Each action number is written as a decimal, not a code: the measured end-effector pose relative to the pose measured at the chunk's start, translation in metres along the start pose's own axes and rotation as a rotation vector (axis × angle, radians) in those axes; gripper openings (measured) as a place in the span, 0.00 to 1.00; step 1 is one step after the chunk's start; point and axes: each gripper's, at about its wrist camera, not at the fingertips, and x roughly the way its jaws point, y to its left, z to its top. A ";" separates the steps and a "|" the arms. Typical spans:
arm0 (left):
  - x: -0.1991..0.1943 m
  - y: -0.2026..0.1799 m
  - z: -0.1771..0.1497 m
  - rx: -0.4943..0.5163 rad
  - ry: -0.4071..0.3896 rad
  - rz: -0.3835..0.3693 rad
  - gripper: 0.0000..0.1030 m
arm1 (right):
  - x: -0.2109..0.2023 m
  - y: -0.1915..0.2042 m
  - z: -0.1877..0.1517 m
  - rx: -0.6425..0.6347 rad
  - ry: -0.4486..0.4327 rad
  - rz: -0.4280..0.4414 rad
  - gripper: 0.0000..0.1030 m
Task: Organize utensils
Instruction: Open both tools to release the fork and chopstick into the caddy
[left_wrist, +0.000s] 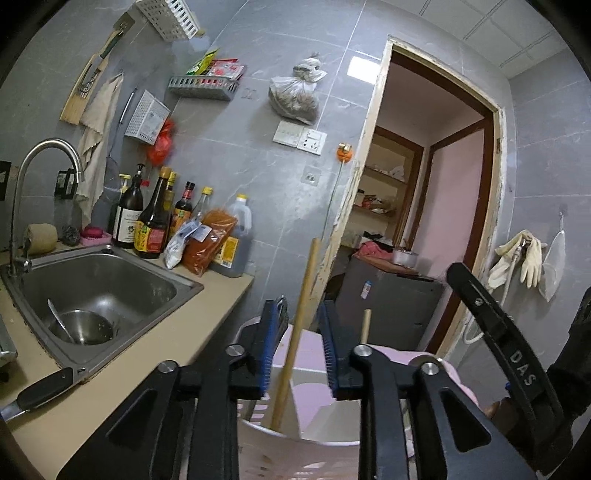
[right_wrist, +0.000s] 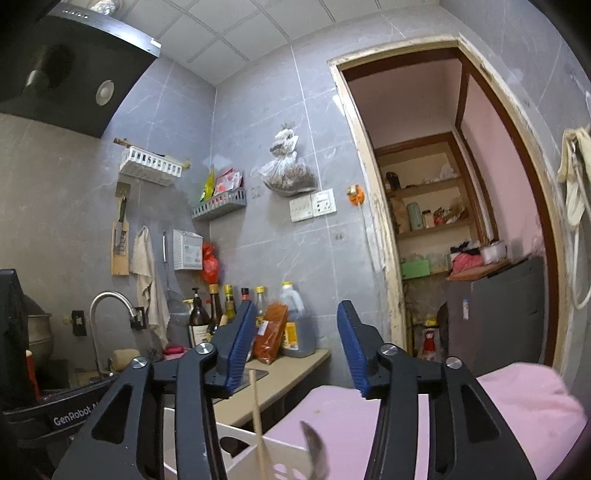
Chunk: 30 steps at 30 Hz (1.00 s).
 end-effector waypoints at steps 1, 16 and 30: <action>-0.001 -0.002 0.001 -0.001 -0.002 -0.005 0.22 | -0.004 -0.002 0.005 -0.006 -0.004 -0.009 0.48; -0.024 -0.058 0.004 0.046 -0.007 -0.097 0.77 | -0.080 -0.054 0.039 -0.066 0.003 -0.131 0.81; -0.005 -0.129 -0.050 0.241 0.185 -0.182 0.97 | -0.125 -0.115 0.041 -0.100 0.141 -0.232 0.98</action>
